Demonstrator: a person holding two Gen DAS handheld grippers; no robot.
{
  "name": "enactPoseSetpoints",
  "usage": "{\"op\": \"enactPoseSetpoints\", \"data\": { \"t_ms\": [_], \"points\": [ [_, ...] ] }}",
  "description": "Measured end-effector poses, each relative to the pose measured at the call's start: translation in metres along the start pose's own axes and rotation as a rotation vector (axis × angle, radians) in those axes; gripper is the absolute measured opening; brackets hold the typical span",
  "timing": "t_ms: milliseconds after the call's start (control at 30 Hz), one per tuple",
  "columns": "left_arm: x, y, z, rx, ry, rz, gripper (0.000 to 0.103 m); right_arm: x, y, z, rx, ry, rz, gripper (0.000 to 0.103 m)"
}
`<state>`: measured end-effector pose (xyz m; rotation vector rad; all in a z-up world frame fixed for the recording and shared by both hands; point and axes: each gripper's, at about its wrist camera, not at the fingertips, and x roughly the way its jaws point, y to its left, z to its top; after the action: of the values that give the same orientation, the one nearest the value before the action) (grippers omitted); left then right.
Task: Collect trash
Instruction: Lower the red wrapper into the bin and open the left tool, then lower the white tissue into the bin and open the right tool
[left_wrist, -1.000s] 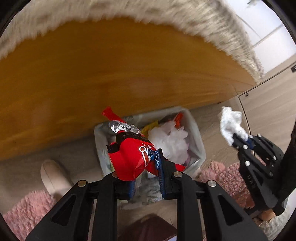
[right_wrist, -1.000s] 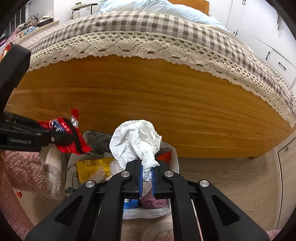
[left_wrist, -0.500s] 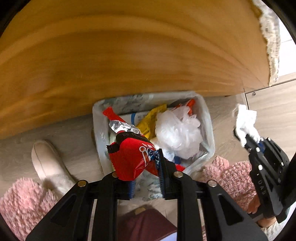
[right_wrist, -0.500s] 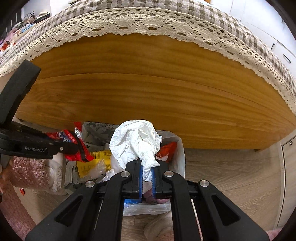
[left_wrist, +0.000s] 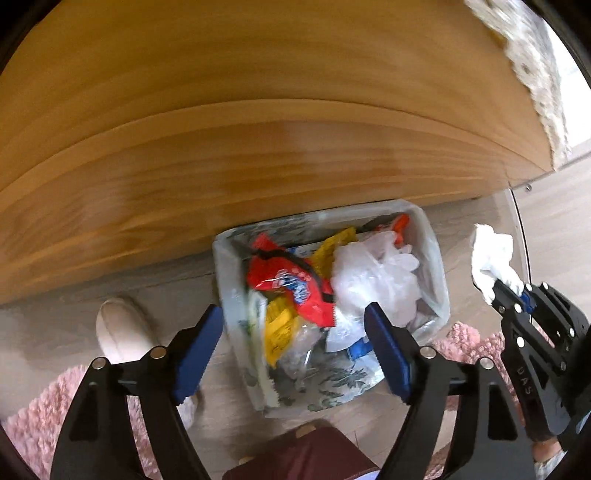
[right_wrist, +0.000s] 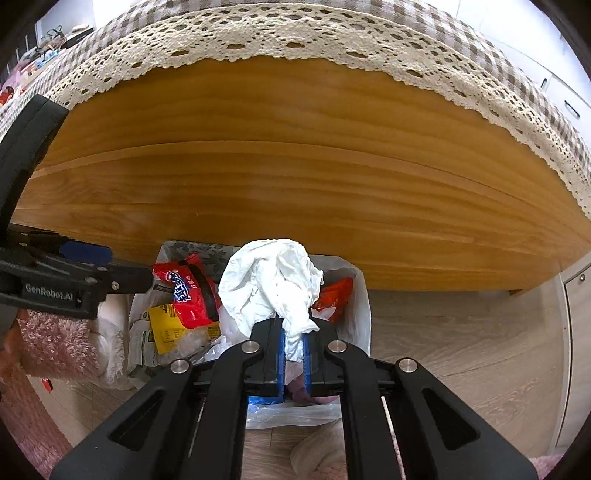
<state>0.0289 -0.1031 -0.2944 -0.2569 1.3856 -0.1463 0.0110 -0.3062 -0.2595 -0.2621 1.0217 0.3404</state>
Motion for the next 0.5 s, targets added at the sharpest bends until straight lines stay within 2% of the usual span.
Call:
{"op": "enactPoseSetpoints", "data": {
  "t_ms": [300, 500],
  "points": [
    [-0.008, 0.039, -0.003, -0.138, 0.019, 0.040, 0.089, 0.020, 0.016, 0.011, -0.037, 0.043, 0.020, 0.007],
    [-0.004, 0.062, -0.006, -0.185, 0.039, 0.057, 0.089, 0.037, 0.036, 0.022, -0.068, 0.085, 0.030, 0.007]
  ]
}}
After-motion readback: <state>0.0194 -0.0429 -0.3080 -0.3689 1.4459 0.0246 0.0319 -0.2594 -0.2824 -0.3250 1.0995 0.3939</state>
